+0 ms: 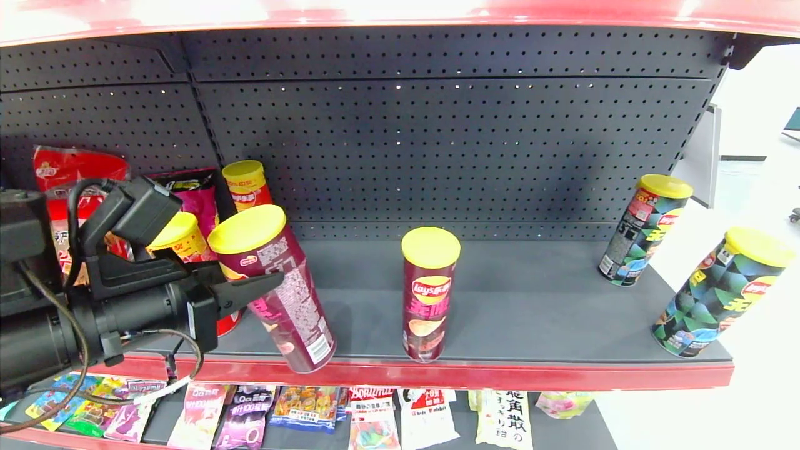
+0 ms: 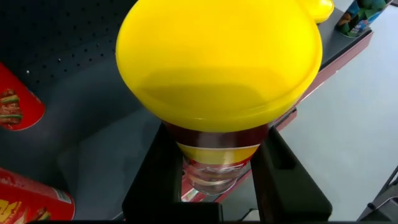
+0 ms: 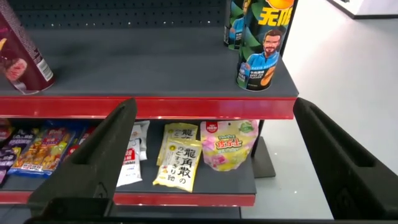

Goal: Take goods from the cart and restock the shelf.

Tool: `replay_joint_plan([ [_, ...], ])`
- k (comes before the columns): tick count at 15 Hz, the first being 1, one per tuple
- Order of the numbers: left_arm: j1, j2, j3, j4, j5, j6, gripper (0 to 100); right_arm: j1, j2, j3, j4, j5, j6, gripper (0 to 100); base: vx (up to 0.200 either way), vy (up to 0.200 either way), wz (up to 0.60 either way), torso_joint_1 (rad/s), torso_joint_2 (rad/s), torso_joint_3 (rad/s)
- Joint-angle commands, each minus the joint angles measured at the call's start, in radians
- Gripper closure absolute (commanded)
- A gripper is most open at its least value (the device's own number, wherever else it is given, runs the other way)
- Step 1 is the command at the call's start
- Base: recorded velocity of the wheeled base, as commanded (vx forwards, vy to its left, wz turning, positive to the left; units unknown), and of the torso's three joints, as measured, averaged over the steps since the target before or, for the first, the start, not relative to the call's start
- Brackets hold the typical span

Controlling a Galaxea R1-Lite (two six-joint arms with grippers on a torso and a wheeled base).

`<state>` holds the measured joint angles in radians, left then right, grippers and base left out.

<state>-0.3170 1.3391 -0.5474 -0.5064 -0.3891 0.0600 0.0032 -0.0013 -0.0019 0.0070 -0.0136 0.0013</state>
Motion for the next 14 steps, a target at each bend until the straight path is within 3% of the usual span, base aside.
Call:
replay_joint_plan([
  [1,-0.001,0.017,0.0,-0.001,0.0,-0.008,100,-0.002,0.001,0.0,0.001,0.0,0.0,0,0.0,0.0,0.0,0.0,0.0,0.0],
  [10,-0.001,0.097,-0.008,-0.017,0.0,0.0,100,-0.002,0.001,0.0,0.001,0.0,-0.001,0,0.0,0.0,0.0,0.0,0.0,0.0],
  [14,-0.008,0.216,-0.011,-0.152,0.004,0.012,100,0.0,0.001,0.0,0.001,0.0,0.0,0,0.0,0.0,0.0,0.0,0.0,0.0],
])
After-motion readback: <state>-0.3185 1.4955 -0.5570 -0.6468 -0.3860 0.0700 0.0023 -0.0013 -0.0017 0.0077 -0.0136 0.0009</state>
